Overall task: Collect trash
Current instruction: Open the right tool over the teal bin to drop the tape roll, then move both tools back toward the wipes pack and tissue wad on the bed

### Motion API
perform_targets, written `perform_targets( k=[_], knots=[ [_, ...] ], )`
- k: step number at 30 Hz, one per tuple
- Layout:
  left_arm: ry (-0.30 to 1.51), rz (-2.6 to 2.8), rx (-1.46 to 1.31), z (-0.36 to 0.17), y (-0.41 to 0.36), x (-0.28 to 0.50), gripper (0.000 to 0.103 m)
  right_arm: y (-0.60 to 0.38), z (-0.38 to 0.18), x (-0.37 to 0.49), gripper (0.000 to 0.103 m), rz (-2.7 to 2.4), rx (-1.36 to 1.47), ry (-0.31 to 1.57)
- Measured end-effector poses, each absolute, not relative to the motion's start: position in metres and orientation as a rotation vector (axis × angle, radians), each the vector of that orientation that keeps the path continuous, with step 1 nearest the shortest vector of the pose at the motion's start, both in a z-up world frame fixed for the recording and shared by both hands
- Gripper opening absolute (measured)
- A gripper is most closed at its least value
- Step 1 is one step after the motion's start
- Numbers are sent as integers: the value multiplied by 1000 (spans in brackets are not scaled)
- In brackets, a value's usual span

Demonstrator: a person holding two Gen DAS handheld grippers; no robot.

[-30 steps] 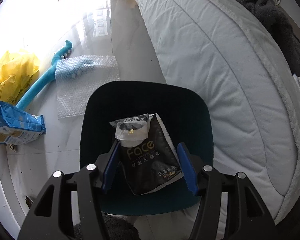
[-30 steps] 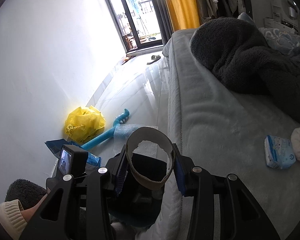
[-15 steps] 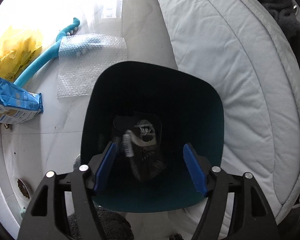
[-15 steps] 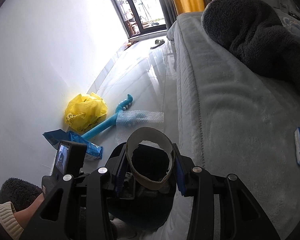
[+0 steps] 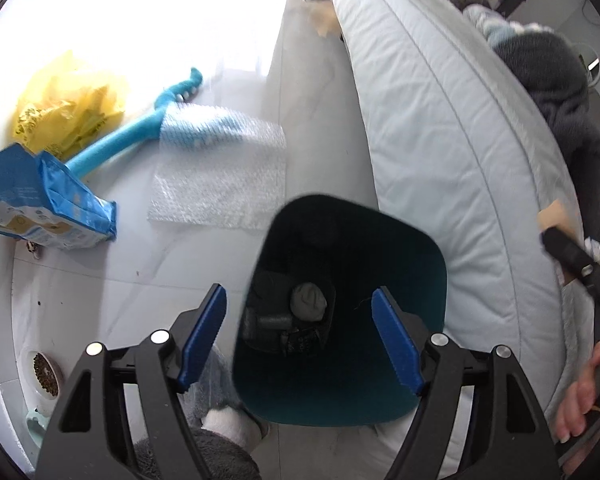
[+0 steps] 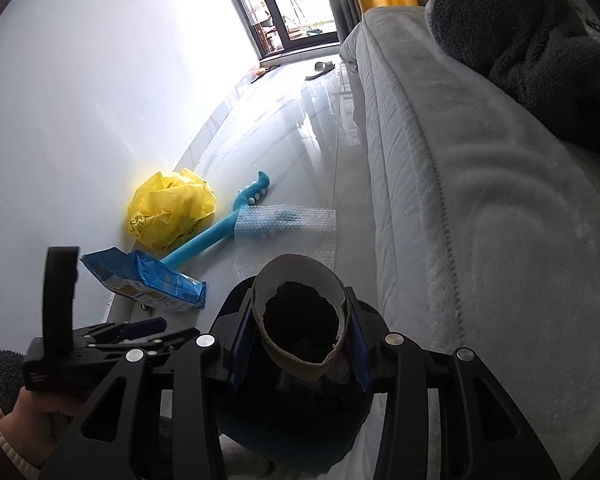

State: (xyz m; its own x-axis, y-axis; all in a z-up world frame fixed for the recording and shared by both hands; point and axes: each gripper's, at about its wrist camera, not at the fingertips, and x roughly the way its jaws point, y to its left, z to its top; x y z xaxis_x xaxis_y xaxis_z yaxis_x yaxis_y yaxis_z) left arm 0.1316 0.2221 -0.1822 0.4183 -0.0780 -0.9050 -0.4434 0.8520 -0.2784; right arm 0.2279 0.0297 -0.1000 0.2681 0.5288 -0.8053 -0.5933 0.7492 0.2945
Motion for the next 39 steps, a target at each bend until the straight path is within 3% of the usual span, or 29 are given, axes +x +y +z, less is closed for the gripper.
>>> perform_targets(
  k=[14,21,28,30,32,39],
  knots=[
    [844,270,-519,-116,252,104,76,71,-159,221,43,743,-226,1160],
    [755,261,-484,-92,251,98,67,88,-182,218,43,752,-276,1208],
    [638,207,-385,-53,230,91,66,96,-195,216,43,749,-301,1238],
    [594,187,-354,-36,221,90,66,96,-198,216,48,752,-300,1257],
    [555,168,-313,-21,211,88,66,97,-200,215,60,754,-296,1269],
    [476,131,-214,8,182,77,67,95,-184,207,72,772,-304,1251]
  ],
)
